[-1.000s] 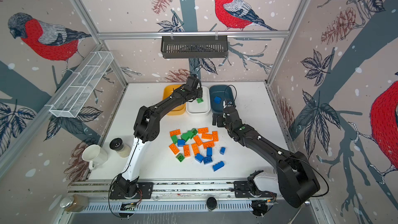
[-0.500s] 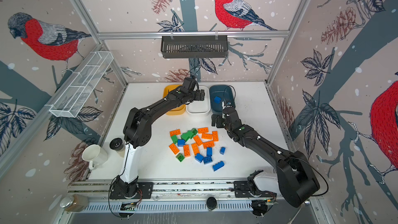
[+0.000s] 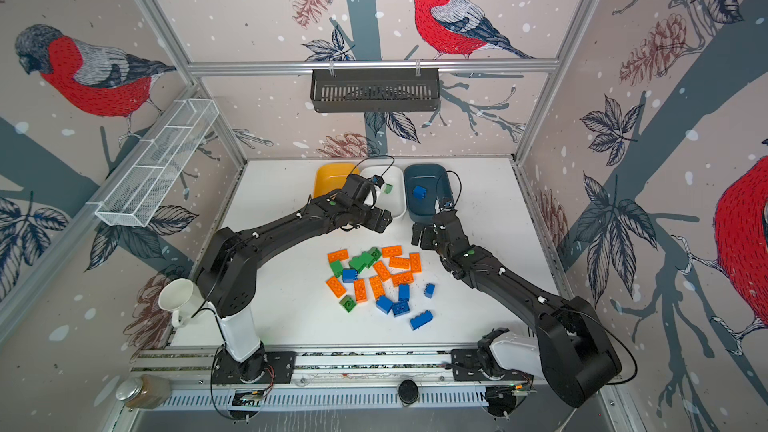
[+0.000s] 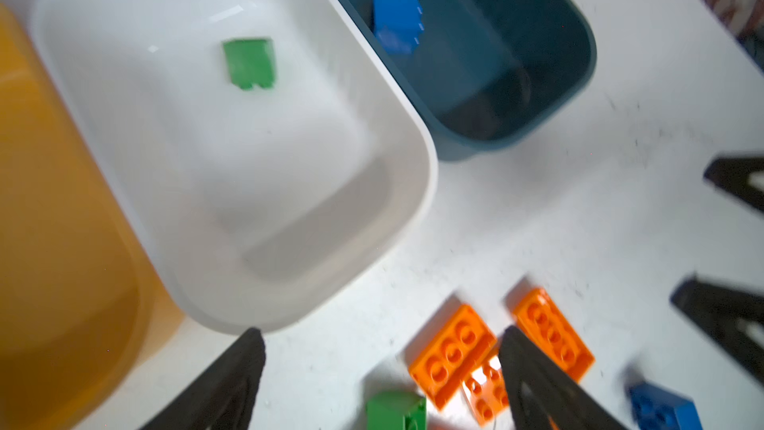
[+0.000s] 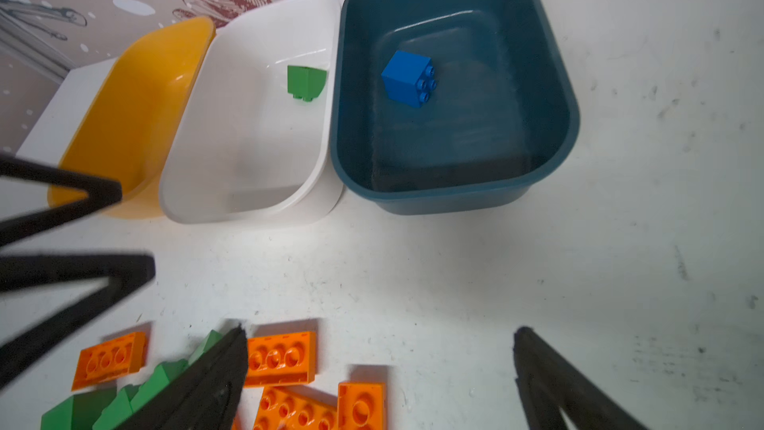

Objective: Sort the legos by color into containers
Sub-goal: 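Grasp another green brick with the left gripper while the right moves to the pile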

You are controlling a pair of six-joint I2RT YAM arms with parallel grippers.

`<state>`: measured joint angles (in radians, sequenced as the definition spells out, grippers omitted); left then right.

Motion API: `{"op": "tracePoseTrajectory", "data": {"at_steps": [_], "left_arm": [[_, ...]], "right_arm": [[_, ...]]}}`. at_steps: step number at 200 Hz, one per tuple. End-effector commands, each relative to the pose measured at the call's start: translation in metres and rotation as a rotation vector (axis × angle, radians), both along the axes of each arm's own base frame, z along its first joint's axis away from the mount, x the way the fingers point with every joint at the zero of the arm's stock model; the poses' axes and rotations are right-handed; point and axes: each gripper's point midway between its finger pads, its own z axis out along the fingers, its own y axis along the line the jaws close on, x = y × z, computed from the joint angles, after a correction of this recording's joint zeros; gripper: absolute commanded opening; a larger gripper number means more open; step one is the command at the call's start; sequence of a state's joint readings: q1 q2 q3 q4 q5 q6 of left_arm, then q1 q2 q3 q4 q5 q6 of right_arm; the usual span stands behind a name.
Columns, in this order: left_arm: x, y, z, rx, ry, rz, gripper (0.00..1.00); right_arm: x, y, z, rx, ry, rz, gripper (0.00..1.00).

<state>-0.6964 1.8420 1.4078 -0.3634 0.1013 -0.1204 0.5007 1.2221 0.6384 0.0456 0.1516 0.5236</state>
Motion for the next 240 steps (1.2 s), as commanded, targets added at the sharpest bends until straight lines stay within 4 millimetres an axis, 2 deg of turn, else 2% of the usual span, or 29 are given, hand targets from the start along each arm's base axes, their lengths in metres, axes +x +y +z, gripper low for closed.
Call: {"op": "tracePoseTrajectory", "data": {"at_steps": [1, 39, 84, 179, 240], "left_arm": [[-0.037, 0.009, -0.026, 0.109, 0.110, -0.131, 0.85], [-0.060, 0.013, -0.056, 0.157, 0.236, -0.208, 0.71], [-0.055, 0.011, -0.074, 0.189, 0.259, -0.207, 0.59], [-0.055, 0.023, -0.111, 0.276, 0.300, -0.171, 0.55], [-0.058, 0.025, -0.113, 0.279, 0.309, -0.176, 0.42]], "right_arm": [[0.004, -0.010, 0.005, 0.006, -0.023, -0.060, 1.00], [0.004, -0.012, 0.004, -0.001, -0.023, -0.065, 0.99], [0.002, -0.016, 0.003, -0.006, -0.022, -0.077, 1.00], [0.000, -0.020, 0.004, -0.015, -0.026, -0.090, 1.00], [0.001, -0.020, 0.004, -0.021, -0.028, -0.087, 1.00]]}}
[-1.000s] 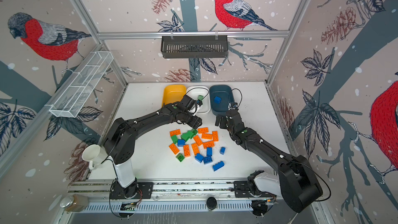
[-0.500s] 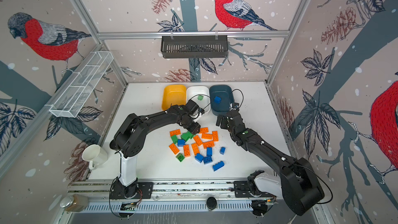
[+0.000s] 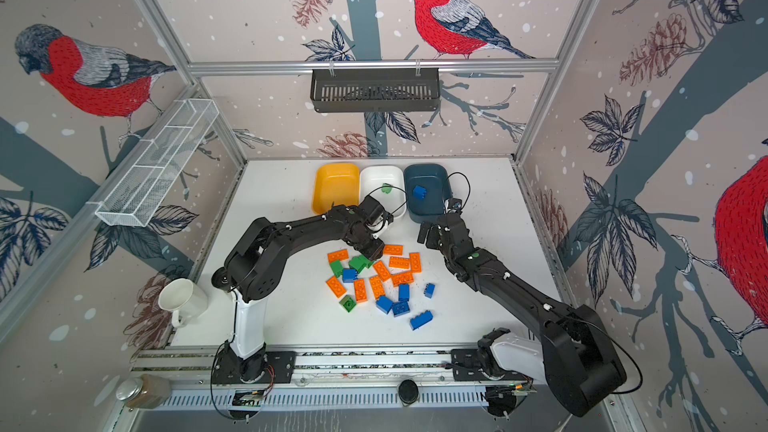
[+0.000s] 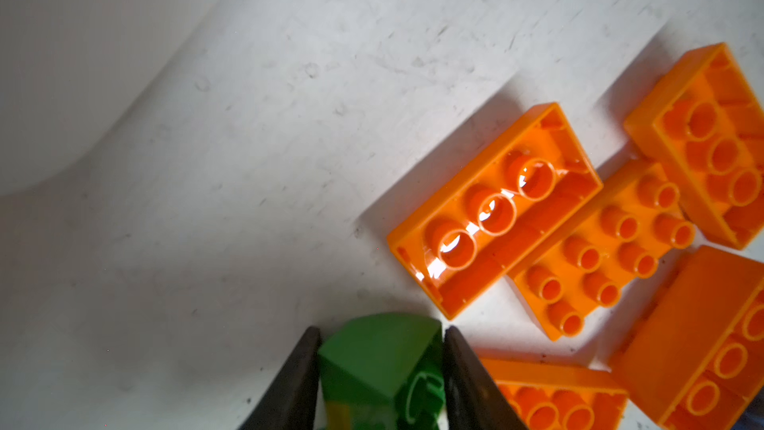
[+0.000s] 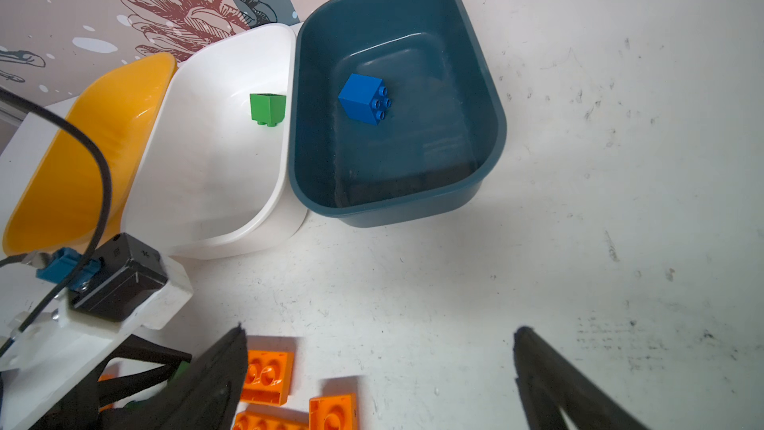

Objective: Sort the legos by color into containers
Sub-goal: 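Grasp another green brick with the left gripper while the right moves to the pile, then drop the green brick in the white bin while the right grasps an orange brick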

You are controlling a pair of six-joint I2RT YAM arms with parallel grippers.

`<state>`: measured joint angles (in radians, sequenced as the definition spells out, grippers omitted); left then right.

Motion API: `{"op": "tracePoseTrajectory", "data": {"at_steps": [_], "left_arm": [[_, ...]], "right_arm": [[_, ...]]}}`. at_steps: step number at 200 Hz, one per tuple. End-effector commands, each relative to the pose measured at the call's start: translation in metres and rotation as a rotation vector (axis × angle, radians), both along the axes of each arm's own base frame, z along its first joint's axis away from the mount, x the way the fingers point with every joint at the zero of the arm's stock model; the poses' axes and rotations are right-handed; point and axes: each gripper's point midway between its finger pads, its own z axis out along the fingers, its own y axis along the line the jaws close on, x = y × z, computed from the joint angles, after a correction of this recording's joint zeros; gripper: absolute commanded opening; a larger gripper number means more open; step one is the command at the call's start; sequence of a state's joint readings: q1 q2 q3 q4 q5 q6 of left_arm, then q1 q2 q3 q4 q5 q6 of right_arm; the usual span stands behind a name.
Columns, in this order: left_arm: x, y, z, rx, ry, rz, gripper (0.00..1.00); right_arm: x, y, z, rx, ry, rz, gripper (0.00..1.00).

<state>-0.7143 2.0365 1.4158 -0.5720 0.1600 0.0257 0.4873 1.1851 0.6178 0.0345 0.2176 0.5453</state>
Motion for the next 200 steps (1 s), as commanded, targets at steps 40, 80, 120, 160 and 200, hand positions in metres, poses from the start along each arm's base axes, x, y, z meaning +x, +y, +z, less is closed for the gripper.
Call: {"op": "tracePoseTrajectory", "data": {"at_steps": [40, 80, 120, 160, 200], "left_arm": [[0.000, 0.001, 0.006, -0.013, 0.005, 0.008, 0.35], [0.013, -0.003, 0.033, -0.117, -0.019, 0.033, 0.32], [0.051, 0.002, 0.077, -0.272, -0.092, 0.145, 0.30], [0.086, -0.004, 0.115, -0.395, -0.178, 0.214, 0.29], [0.132, -0.010, 0.124, -0.429, -0.262, 0.335, 0.29]], "right_arm": [[-0.002, 0.009, -0.001, -0.003, -0.007, 0.066, 1.00], [-0.006, 0.023, -0.005, 0.012, -0.006, 0.140, 1.00], [-0.012, 0.052, -0.010, -0.022, 0.006, 0.309, 1.00], [-0.017, 0.077, -0.024, -0.110, 0.038, 0.471, 0.99], [-0.020, 0.095, -0.038, -0.209, 0.043, 0.610, 0.95]]}}
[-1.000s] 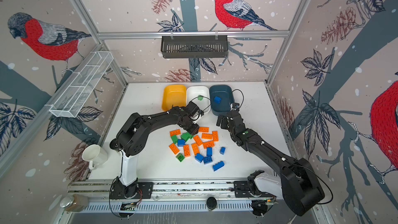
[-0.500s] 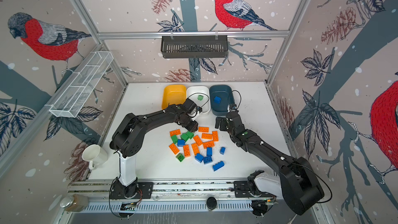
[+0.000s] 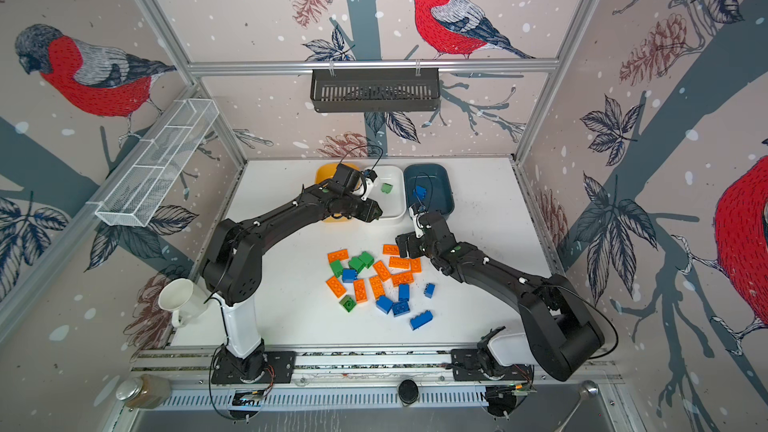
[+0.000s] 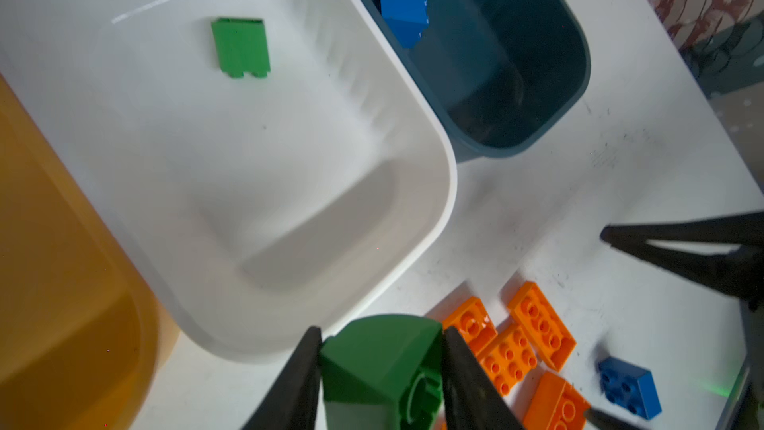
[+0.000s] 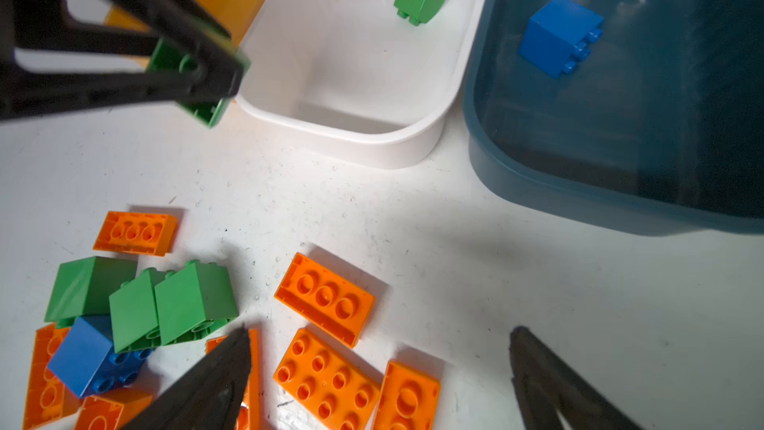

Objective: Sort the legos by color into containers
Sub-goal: 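Drop the green brick in the white bin while the right grasps an orange brick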

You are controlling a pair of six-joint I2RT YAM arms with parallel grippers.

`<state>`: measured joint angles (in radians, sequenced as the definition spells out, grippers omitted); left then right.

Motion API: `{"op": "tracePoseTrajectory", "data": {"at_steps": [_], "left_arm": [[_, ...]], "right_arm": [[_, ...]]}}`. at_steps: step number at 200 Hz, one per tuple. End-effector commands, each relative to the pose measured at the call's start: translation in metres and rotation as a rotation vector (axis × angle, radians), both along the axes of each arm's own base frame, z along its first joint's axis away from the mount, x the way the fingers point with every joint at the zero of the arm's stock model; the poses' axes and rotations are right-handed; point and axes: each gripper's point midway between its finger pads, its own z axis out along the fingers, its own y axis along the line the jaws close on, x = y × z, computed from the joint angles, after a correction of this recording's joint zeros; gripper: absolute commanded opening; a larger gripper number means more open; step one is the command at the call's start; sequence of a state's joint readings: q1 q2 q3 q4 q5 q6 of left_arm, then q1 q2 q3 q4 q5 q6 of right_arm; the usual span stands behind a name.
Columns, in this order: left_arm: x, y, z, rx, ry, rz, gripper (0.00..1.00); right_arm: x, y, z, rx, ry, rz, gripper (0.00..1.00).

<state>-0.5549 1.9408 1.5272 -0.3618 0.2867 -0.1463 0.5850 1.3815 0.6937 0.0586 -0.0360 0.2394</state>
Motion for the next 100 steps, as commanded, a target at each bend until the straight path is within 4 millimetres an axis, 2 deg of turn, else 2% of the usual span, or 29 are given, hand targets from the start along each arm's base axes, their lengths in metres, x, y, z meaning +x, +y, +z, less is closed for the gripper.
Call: {"op": "tracePoseTrajectory", "data": {"at_steps": [1, 31, 52, 75, 100], "left_arm": [[0.034, -0.005, 0.012, -0.050, -0.061, 0.103, 0.29], [0.068, -0.002, 0.005, -0.046, -0.054, 0.230, 0.31], [0.083, -0.006, 0.002, -0.060, -0.022, 0.254, 0.38], [0.087, -0.008, 0.004, -0.055, -0.010, 0.255, 0.57], [0.084, -0.005, 0.021, -0.074, -0.039, 0.264, 0.78]], "right_arm": [[-0.005, 0.013, -0.004, -0.063, -0.027, 0.134, 0.95], [-0.008, 0.023, -0.017, -0.173, -0.033, 0.263, 0.93], [-0.010, 0.030, -0.024, -0.209, -0.034, 0.344, 0.91], [-0.014, 0.038, -0.034, -0.245, -0.019, 0.442, 0.88], [-0.013, 0.047, -0.042, -0.262, 0.002, 0.507, 0.83]]}}
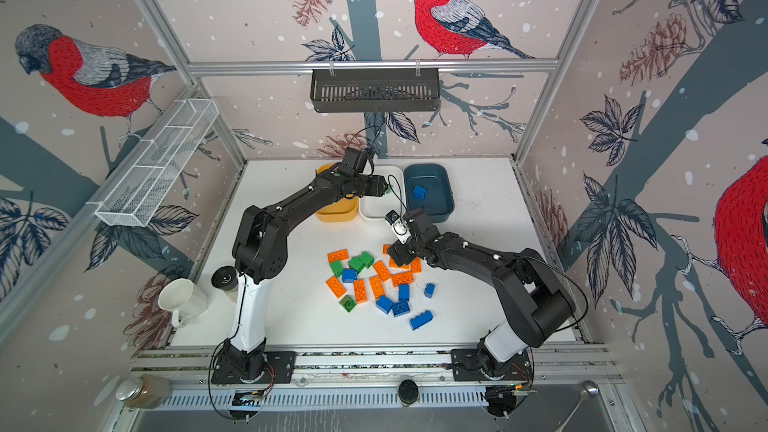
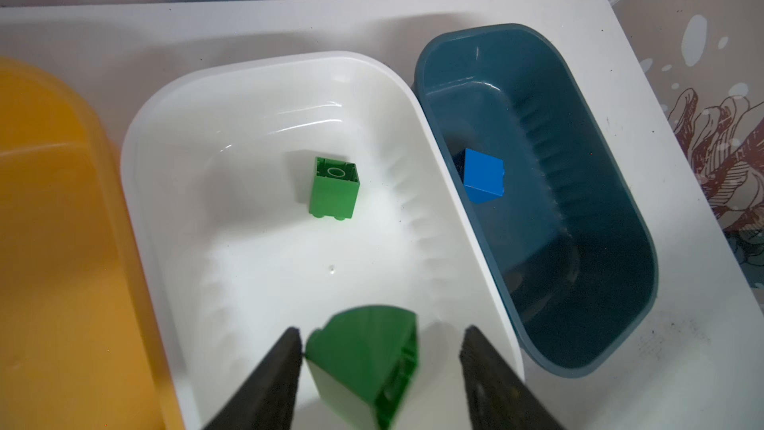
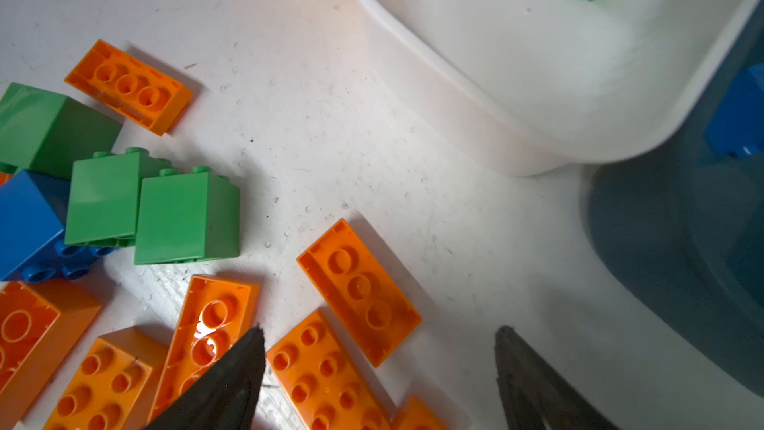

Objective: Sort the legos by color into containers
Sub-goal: 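Drop the green brick in the white bin while the right grasps an orange brick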

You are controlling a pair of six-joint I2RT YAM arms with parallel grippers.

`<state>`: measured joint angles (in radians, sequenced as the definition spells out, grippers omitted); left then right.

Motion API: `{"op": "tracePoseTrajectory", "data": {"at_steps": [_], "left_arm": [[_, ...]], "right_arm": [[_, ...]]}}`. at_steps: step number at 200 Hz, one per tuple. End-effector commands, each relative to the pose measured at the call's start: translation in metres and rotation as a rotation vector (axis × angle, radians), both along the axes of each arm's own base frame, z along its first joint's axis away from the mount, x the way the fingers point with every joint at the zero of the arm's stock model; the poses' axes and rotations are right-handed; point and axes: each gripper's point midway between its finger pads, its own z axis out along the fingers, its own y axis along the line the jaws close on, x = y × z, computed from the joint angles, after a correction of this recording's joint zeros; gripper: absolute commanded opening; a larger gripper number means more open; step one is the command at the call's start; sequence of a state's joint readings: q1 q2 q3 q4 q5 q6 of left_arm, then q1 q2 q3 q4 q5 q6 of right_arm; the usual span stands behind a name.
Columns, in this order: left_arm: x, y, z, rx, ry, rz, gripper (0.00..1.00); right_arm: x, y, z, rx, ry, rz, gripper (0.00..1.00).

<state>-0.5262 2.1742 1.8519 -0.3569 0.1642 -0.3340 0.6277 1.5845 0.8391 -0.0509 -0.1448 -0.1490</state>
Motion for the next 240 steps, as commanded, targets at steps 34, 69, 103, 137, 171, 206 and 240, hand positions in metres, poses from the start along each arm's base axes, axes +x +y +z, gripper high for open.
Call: {"op": "tracePoseTrajectory", "data": {"at_steps": [34, 69, 103, 137, 171, 206, 240], "left_arm": [[-0.006, 0.022, 0.038, -0.018, -0.048, 0.078, 0.87], [-0.010, 0.048, 0.052, -0.066, -0.065, 0.137, 0.92], [-0.018, 0.070, 0.056, -0.079, -0.081, 0.188, 0.97], [-0.025, 0.083, 0.053, -0.068, -0.078, 0.209, 0.97], [-0.026, 0.091, 0.049, -0.050, -0.074, 0.230, 0.97], [-0.025, 0.102, 0.053, -0.050, -0.087, 0.274, 0.97], [-0.027, 0.117, 0.057, -0.051, -0.099, 0.323, 0.97]], "right_arm": [[-0.006, 0.019, -0.020, -0.083, 0.054, 0.188, 0.81], [0.001, 0.020, -0.036, -0.166, 0.070, 0.213, 0.78], [0.014, 0.021, -0.043, -0.200, 0.067, 0.167, 0.66], [0.022, 0.014, -0.054, -0.253, 0.064, 0.114, 0.56], [0.023, 0.012, -0.056, -0.275, 0.062, 0.119, 0.45], [0.029, 0.012, -0.051, -0.268, 0.054, 0.107, 0.29], [0.034, 0.019, -0.035, -0.235, 0.020, 0.108, 0.23]]}}
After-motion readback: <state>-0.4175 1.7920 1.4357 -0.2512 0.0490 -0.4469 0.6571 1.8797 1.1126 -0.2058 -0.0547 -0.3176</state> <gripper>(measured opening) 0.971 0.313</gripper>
